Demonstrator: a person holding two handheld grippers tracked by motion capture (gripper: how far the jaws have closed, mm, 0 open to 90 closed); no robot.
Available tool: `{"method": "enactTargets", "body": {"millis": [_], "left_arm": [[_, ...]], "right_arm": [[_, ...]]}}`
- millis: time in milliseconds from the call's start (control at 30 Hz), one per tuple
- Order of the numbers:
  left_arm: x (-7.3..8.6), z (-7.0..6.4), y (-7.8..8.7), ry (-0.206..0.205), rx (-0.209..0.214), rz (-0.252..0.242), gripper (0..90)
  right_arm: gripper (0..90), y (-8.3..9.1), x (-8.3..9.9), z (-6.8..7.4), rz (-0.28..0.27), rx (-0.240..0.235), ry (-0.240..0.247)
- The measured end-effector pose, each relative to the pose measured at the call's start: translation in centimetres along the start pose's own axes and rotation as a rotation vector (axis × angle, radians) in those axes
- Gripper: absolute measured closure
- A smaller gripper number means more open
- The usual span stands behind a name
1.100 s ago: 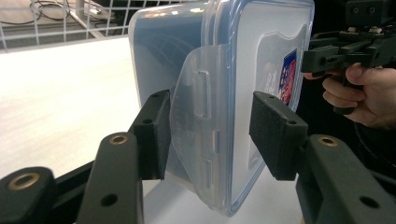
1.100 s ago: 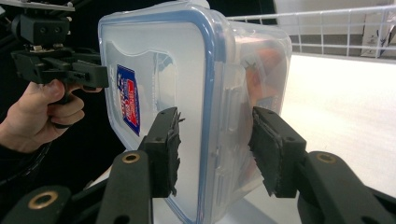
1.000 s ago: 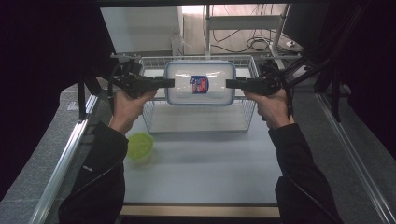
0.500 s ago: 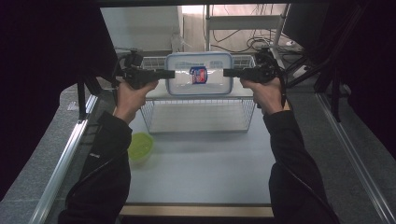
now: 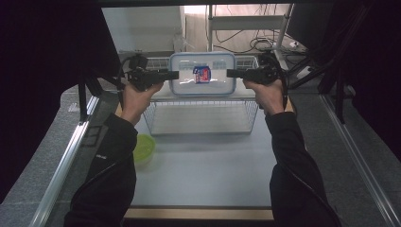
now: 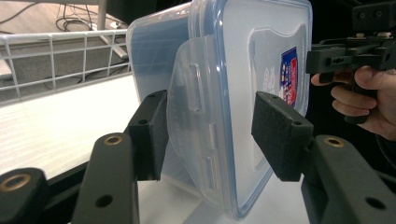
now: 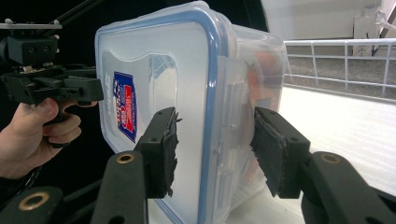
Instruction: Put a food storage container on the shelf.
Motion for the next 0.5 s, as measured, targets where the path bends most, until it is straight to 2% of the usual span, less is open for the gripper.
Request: {"method": "enactTargets", "body": {"millis": [67, 100, 133, 300, 367, 400, 433, 467, 500], "left_arm": [[0.01, 0.00, -0.01, -0.003, -0.007, -0.002, 45.9], [-0.02, -0.03, -0.08, -0.019, -0.034, -0.002, 45.4], [-0.04, -0.05, -0.13, -0.025, -0.043, -0.003, 44.8], [-0.08, 0.07, -0.24, -0.028, -0.043, -0.003, 44.0], [-0.07, 0.02, -0.35, -0.046, -0.073, 0.009, 43.2], [-0.07, 0.02, -0.35, -0.046, -0.073, 0.009, 46.0], [-0.02, 0.01, -0.40, -0.055, -0.076, 0.022, 46.0], [0.18, 0.06, -0.68, -0.085, -0.110, 0.056, 48.2], [0.18, 0.06, -0.68, -0.085, -0.110, 0.056, 48.7]], "right_arm": [[50.5, -0.02, 0.00, 0.02, 0.000, 0.002, 0.006], [50.0, -0.03, -0.03, 0.14, 0.005, 0.009, 0.015], [49.7, -0.05, -0.05, 0.15, 0.008, 0.015, 0.021], [49.4, -0.11, -0.04, 0.04, 0.003, 0.021, 0.015], [48.8, -0.19, -0.04, 0.02, -0.001, 0.029, 0.013], [48.8, -0.19, -0.04, 0.02, -0.001, 0.029, 0.013], [48.4, -0.20, -0.06, 0.04, 0.001, 0.034, 0.015], [45.3, -0.34, -0.06, 0.07, 0.009, 0.053, 0.030], [45.3, -0.34, -0.06, 0.07, 0.009, 0.053, 0.030]]}}
Point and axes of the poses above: each handheld gripper's, and its own axes: y roughly backward along the jaws, x roughly out of its underside, z roughly to its left, the point moved 3 cm from there along -y, roughly forward along the jaws, and after that the axes turned 1 degree about y, right-handed, at the moved point
